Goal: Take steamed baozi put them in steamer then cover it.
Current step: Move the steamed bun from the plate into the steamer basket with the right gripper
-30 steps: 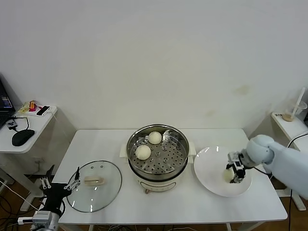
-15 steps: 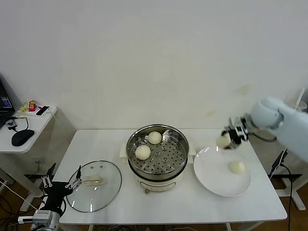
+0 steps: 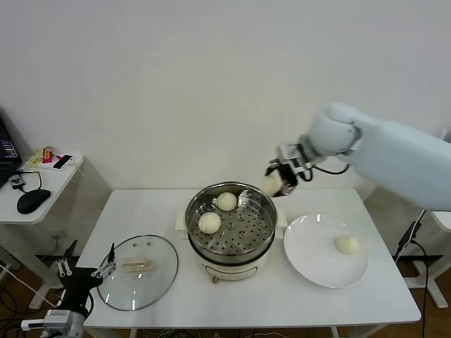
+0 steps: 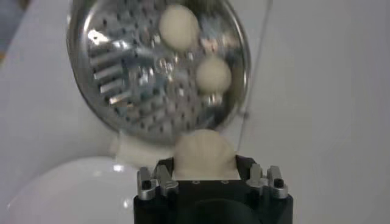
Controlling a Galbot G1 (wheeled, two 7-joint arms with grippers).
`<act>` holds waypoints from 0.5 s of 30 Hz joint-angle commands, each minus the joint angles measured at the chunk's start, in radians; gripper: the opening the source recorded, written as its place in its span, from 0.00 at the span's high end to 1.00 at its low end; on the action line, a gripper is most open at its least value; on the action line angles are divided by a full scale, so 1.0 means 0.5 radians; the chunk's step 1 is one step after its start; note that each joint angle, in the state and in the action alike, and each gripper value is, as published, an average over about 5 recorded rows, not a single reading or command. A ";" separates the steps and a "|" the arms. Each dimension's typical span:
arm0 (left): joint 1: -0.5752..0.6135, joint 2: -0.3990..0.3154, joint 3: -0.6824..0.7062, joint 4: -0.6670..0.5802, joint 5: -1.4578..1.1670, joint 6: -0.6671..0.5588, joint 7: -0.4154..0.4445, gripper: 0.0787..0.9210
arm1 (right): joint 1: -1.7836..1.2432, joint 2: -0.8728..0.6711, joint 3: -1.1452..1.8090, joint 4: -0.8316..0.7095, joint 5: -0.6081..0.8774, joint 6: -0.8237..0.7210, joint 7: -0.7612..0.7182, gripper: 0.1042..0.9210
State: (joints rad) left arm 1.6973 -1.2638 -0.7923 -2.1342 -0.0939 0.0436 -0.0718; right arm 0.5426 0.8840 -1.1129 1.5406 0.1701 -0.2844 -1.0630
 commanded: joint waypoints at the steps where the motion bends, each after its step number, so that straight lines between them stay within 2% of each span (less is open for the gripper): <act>1: 0.003 -0.023 -0.024 -0.015 -0.001 0.001 -0.001 0.12 | -0.061 0.303 -0.171 0.032 -0.036 0.178 0.040 0.35; 15: 0.002 -0.049 -0.040 -0.027 -0.007 0.003 -0.004 0.12 | -0.195 0.404 -0.296 0.036 -0.441 0.578 0.073 0.36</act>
State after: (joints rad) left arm 1.6980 -1.2860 -0.8100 -2.1494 -0.0967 0.0459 -0.0734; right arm 0.4667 1.0418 -1.2266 1.5569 0.0345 -0.0967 -1.0323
